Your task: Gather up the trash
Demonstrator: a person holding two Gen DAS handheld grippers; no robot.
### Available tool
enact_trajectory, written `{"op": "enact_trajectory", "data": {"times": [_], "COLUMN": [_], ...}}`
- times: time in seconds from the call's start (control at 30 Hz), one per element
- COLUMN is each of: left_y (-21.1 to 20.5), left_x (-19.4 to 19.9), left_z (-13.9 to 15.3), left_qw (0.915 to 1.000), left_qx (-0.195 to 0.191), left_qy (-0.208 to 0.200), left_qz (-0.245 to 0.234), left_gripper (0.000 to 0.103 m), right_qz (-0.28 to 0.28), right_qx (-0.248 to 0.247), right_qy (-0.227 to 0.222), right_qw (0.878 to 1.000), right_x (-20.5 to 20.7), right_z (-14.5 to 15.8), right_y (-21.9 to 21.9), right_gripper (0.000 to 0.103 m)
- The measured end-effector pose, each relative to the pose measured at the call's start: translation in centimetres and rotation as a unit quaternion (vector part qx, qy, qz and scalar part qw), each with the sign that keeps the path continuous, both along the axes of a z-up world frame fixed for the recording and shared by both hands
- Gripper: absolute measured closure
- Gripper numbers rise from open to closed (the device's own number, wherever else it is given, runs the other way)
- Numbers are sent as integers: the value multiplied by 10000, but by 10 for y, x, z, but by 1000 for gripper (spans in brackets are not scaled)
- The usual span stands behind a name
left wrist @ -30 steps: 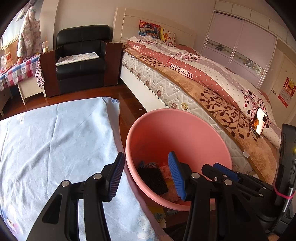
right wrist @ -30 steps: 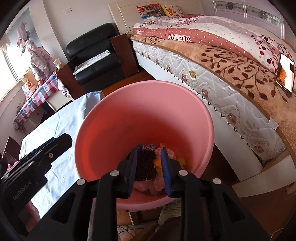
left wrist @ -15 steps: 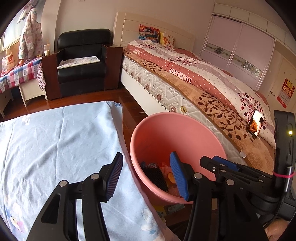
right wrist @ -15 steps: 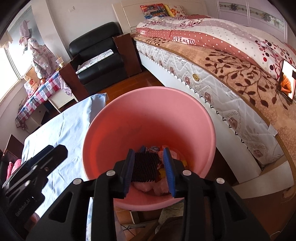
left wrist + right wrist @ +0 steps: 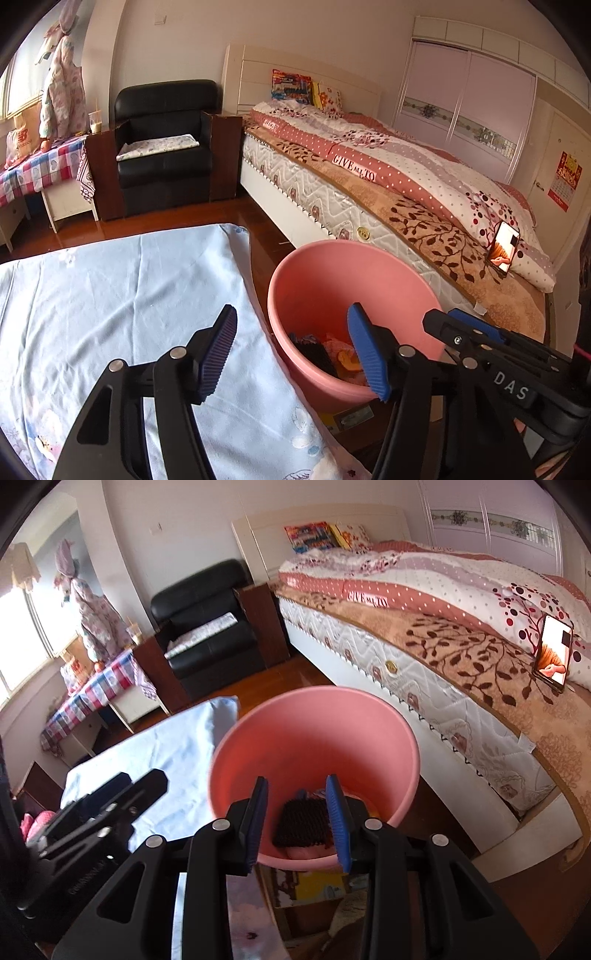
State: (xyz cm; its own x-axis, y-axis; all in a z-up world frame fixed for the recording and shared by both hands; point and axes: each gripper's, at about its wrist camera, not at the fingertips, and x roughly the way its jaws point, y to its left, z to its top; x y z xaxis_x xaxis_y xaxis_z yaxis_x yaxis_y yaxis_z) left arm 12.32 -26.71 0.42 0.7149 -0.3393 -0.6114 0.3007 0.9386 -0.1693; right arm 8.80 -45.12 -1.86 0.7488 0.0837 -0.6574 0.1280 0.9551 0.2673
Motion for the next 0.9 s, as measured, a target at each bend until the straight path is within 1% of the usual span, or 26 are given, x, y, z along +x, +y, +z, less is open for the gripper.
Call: {"op": "enact_trajectory", "data": {"times": [0.07, 0.1, 0.13, 0.17, 0.3, 0.5, 0.73, 0.9], "left_y": [5, 7, 10, 12, 23, 41, 59, 68], "left_x": [-6, -8, -12, -15, -26, -42, -54, -60], "left_z": [4, 6, 8, 10, 14, 17, 20, 21], "left_qw": [10000, 9999, 9999, 9999, 9996, 9993, 9987, 9982], "left_qx": [-29, -43, -58, -73, -132, -182, -297, -358], "left_qy": [-57, -88, -123, -147, -228, -302, -350, -376], "left_qz": [19, 21, 18, 16, 42, 91, 233, 314], "left_gripper": [41, 41, 40, 40, 40, 37, 36, 36], "right_qz": [-6, -2, -16, -24, -50, -130, -291, -326], "right_qx": [-28, -52, -69, -85, -161, -363, -712, -727], "right_qy": [-168, -252, -334, -395, -601, -778, -813, -827], "right_qw": [9999, 9997, 9994, 9992, 9980, 9962, 9937, 9934], "right_x": [-8, -12, -16, -20, -33, -48, -63, -70], "right_z": [7, 9, 12, 13, 19, 24, 28, 29], "right_y": [6, 10, 14, 17, 30, 47, 61, 67], "right_gripper": [68, 66, 61, 59, 58, 57, 57, 57]}}
